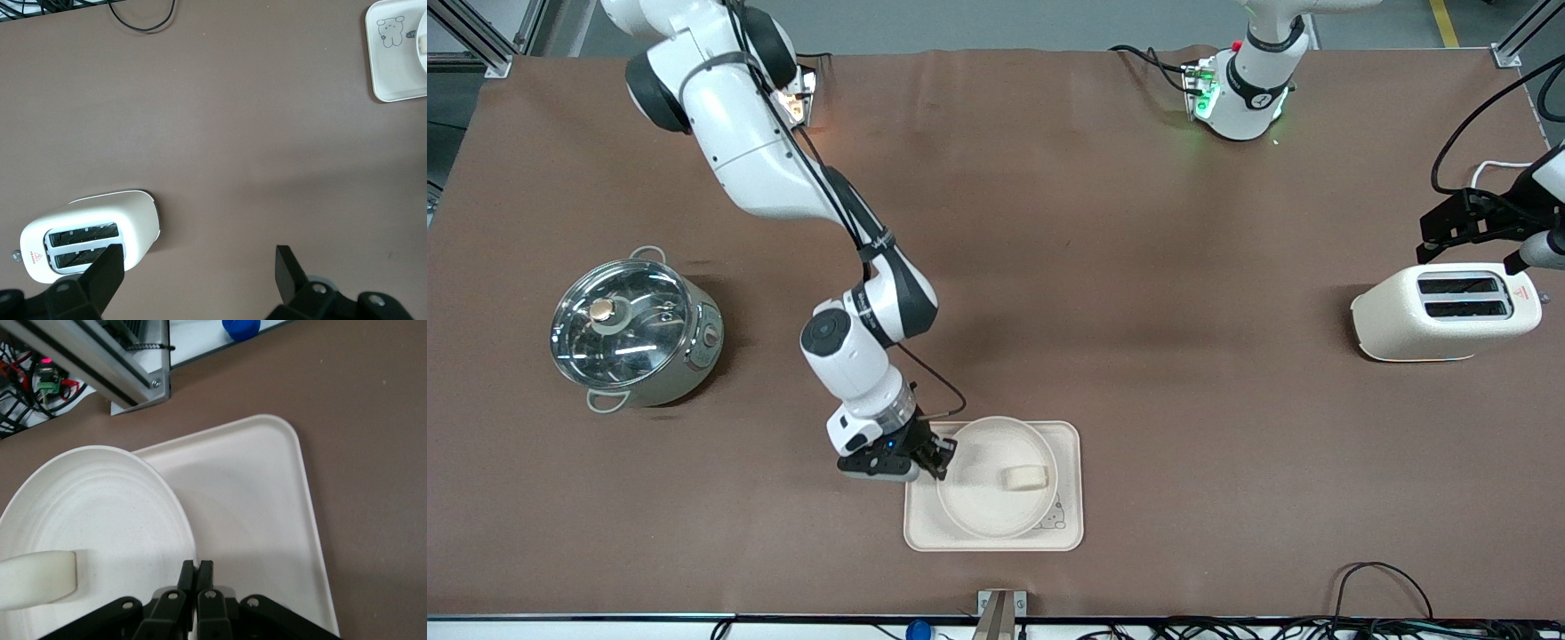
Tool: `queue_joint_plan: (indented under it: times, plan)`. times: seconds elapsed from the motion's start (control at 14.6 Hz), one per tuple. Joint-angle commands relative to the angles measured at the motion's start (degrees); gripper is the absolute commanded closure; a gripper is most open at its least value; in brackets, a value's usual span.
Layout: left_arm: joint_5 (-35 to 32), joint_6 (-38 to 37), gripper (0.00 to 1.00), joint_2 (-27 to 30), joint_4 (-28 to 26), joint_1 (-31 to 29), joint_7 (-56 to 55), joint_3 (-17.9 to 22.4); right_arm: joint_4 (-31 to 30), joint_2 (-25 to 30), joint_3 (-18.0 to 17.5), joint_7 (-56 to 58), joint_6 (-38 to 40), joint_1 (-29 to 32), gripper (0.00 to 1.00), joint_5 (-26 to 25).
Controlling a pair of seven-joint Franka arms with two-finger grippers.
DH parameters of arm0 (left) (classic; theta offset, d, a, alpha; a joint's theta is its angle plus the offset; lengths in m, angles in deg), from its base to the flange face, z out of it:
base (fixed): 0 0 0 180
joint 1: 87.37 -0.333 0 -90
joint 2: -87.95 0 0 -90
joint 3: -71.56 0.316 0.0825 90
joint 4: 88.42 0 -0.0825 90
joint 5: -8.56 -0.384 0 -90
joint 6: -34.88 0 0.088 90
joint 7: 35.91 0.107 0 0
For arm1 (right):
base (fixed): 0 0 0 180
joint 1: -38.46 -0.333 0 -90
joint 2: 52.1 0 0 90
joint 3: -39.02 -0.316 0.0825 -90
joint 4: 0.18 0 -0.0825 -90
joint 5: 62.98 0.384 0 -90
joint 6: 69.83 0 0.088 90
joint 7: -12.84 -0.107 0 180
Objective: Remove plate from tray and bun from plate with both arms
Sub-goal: 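Lift the plate with the right gripper and set it beyond the tray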
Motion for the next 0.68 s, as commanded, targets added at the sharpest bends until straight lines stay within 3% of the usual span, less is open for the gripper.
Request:
queue_joint_plan:
  times: [0.0, 0.34, 0.61]
  plan:
    - [-0.22, -1.20, 0.00, -0.41, 1.17, 0.10, -0.54, 0.03, -21.23, 9.59, -4.93, 0.81, -11.25, 1.24, 1.00, 1.14]
    - [-0.22, -1.11, 0.00, -0.41, 1.17, 0.10, -0.45, 0.03, -41.46, 19.08, -8.81, 0.63, -20.79, 0.98, 1.00, 1.14]
    - [-0.22, -1.11, 0.00, -0.41, 1.09, -0.07, -0.45, 0.03, -48.69, 22.00, -8.99, 0.72, -23.59, 0.45, 1.00, 1.14]
